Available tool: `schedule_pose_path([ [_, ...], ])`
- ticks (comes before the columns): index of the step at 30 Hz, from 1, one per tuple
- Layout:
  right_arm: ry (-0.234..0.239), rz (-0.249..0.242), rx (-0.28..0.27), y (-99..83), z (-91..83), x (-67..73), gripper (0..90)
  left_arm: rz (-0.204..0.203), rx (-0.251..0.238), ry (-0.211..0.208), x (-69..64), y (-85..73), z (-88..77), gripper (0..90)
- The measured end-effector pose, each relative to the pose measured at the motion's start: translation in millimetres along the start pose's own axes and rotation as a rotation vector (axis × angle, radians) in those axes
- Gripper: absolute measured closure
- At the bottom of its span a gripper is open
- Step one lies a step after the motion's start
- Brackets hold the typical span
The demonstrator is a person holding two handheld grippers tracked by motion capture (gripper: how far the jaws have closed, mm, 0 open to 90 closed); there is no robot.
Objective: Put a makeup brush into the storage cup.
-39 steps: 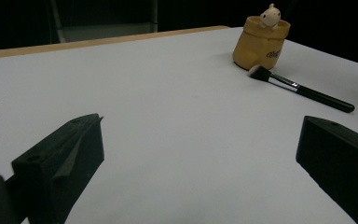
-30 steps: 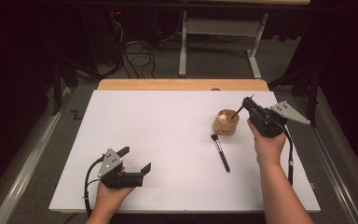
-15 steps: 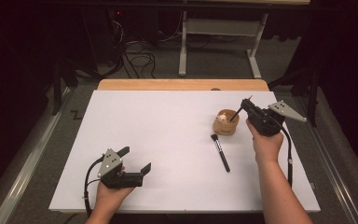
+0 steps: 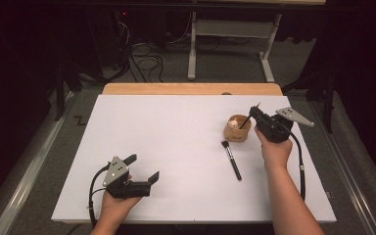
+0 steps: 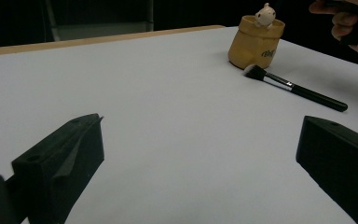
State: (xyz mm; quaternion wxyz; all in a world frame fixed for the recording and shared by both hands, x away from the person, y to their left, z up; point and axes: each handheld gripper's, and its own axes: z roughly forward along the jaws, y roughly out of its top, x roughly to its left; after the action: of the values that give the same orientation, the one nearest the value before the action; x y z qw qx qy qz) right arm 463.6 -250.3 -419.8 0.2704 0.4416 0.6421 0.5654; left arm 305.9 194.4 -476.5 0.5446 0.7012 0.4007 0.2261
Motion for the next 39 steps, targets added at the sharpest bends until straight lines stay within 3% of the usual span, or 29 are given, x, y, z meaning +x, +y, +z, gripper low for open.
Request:
schedule_pose_path([
  [27, -0.043, 0.036, 0.042, -8.6, 13.8, -8.0, 82.4, 0.001, 0.002, -0.008, -1.1, 0.0, 0.2, 1.7],
  [31, -0.051, 0.053, 0.053, -10.0, 15.6, -9.8, 57.4, 0.003, 0.002, -0.008, -1.5, 0.3, 0.2, 1.9],
  [35, -0.056, 0.091, 0.065, -11.5, 15.7, -14.2, 38.2, 0.001, 0.001, -0.010, -1.8, 0.0, 0.6, 1.9],
  [39, -0.101, 0.092, 0.069, -11.9, 13.8, -14.9, 17.8, 0.002, 0.001, -0.010, -2.1, -0.1, 1.2, 1.9],
])
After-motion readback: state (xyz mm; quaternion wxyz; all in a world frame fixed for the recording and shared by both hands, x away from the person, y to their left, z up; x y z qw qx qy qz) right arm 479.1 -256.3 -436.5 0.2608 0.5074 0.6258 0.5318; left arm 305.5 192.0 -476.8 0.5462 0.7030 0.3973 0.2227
